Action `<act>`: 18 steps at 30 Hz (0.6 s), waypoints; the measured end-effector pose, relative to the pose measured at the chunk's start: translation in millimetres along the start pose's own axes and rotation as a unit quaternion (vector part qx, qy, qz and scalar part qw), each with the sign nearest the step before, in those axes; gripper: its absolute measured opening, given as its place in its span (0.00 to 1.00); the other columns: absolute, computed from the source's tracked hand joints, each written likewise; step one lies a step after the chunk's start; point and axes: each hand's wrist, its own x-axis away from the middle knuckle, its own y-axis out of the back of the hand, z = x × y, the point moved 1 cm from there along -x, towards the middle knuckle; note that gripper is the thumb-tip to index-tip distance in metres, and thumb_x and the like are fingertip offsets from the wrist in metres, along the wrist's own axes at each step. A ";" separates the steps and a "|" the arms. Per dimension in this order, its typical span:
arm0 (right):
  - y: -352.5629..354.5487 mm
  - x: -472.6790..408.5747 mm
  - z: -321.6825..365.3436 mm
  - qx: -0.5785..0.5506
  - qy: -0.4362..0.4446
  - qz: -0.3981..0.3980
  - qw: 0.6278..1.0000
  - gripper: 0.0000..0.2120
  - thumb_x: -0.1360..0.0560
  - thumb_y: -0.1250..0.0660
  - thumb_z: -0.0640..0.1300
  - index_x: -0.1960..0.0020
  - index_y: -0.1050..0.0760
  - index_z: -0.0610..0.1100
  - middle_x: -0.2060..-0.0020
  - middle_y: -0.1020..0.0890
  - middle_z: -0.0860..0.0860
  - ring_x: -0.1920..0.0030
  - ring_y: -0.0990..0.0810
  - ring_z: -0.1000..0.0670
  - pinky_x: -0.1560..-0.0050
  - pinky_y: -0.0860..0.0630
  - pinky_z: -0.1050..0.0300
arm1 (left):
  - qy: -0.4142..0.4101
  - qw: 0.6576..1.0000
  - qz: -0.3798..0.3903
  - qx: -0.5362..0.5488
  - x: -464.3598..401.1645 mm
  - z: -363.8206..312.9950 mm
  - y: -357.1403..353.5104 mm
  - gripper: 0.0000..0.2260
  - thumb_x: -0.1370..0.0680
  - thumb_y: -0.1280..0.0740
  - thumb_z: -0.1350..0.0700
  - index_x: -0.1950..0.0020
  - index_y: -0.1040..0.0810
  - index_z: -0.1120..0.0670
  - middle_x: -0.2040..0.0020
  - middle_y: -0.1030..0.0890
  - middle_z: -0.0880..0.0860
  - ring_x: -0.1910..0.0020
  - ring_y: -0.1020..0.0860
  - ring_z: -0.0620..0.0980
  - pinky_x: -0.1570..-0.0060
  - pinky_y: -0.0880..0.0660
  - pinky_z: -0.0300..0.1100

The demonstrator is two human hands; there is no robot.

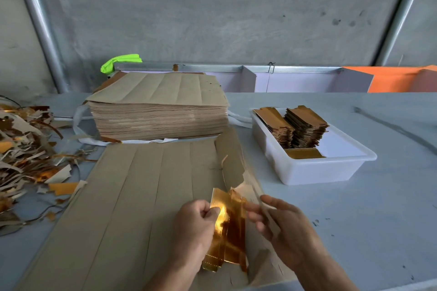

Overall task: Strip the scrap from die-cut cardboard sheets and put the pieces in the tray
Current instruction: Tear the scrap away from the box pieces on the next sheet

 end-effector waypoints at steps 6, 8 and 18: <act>2.4 3.1 8.0 0.003 0.029 0.125 0.992 0.15 0.35 0.35 0.29 0.48 0.23 0.31 0.51 0.18 0.34 0.58 0.15 0.42 0.60 0.17 0.56 | -0.020 1.000 0.011 -0.008 -2.1 0.9 -6.0 0.16 0.25 0.30 0.58 0.71 0.29 0.58 0.77 0.32 0.47 0.77 0.35 0.44 0.73 0.38 0.37; -3.4 2.1 5.7 0.093 0.091 0.141 0.981 0.13 0.36 0.33 0.26 0.52 0.21 0.32 0.53 0.17 0.35 0.57 0.16 0.43 0.57 0.18 0.56 | 0.002 0.999 0.039 0.033 -0.8 -2.0 -10.4 0.14 0.25 0.31 0.57 0.67 0.26 0.63 0.74 0.30 0.51 0.73 0.34 0.48 0.69 0.38 0.41; -0.4 -16.3 -19.0 0.422 0.236 -0.096 0.870 0.07 0.33 0.24 0.42 0.64 0.22 0.47 0.67 0.20 0.51 0.62 0.21 0.51 0.61 0.24 0.58 | 0.114 0.979 0.111 0.124 4.7 -18.6 -9.7 0.08 0.24 0.33 0.60 0.62 0.18 0.55 0.67 0.16 0.52 0.66 0.19 0.48 0.66 0.24 0.39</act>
